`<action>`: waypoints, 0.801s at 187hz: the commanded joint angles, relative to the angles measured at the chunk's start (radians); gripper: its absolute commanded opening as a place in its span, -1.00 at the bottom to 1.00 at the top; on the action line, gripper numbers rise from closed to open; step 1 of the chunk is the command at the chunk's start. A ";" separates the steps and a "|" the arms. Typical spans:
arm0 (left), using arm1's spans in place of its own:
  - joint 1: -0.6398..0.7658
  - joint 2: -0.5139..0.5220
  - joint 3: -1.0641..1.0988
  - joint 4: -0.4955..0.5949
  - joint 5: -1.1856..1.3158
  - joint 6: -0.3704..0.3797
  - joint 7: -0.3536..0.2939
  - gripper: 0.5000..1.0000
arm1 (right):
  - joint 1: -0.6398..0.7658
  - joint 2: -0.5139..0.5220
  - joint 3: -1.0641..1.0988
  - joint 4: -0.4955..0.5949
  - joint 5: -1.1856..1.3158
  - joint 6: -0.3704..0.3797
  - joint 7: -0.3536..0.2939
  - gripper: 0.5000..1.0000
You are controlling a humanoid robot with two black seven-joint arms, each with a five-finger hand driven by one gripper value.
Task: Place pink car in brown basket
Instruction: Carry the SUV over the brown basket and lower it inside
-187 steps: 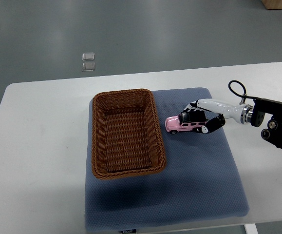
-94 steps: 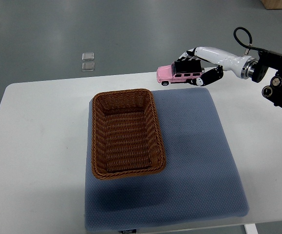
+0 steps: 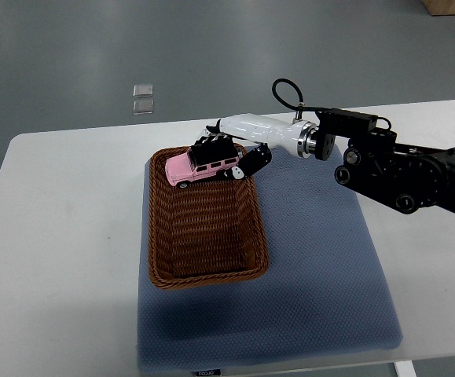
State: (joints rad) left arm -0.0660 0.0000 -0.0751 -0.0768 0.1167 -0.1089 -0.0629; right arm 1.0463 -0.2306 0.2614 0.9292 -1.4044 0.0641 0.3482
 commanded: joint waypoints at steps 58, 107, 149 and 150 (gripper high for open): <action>0.000 0.000 0.003 -0.001 0.000 0.000 0.000 1.00 | -0.012 0.030 -0.041 -0.035 -0.001 -0.020 0.000 0.19; 0.000 0.000 0.003 -0.003 0.000 0.000 0.000 1.00 | -0.026 0.030 -0.037 -0.043 0.002 -0.036 0.000 0.59; 0.000 0.000 0.002 -0.001 -0.002 0.000 0.000 1.00 | -0.060 0.013 0.019 -0.046 0.053 -0.090 0.000 0.58; 0.000 0.000 0.002 -0.001 -0.002 0.000 0.000 1.00 | -0.064 0.013 0.028 -0.047 0.064 -0.095 0.000 0.58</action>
State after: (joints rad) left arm -0.0660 0.0000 -0.0725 -0.0789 0.1163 -0.1089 -0.0629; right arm 1.0103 -0.2100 0.2464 0.8864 -1.3927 0.0054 0.3482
